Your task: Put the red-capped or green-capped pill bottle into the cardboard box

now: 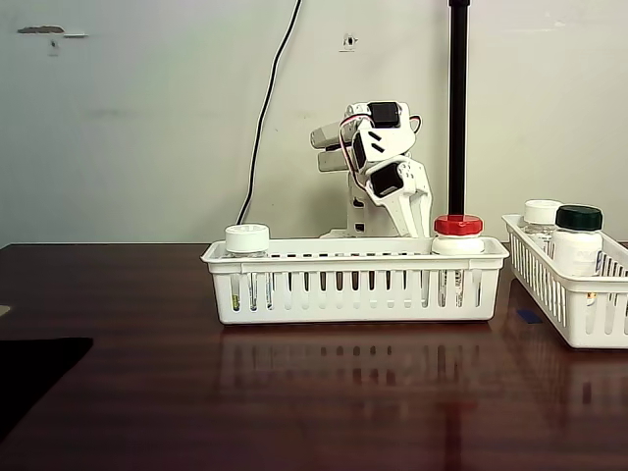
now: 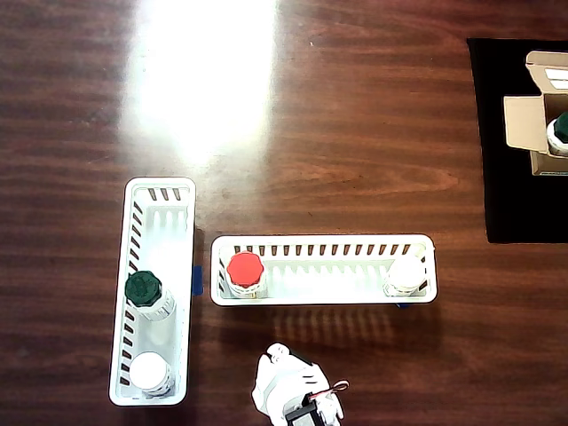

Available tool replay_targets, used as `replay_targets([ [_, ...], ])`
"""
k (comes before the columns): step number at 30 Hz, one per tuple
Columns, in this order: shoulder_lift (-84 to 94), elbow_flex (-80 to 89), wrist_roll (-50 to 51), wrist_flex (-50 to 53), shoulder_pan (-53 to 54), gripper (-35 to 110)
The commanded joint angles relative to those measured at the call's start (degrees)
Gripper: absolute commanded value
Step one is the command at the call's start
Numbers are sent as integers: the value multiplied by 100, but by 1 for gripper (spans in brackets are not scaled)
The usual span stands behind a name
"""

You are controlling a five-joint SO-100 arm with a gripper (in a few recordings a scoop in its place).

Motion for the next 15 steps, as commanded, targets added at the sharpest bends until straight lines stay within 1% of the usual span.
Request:
replay_targets([
  [1, 466, 9, -202, 79, -308, 1],
  [15, 466, 9, -562, 79, -308, 1],
])
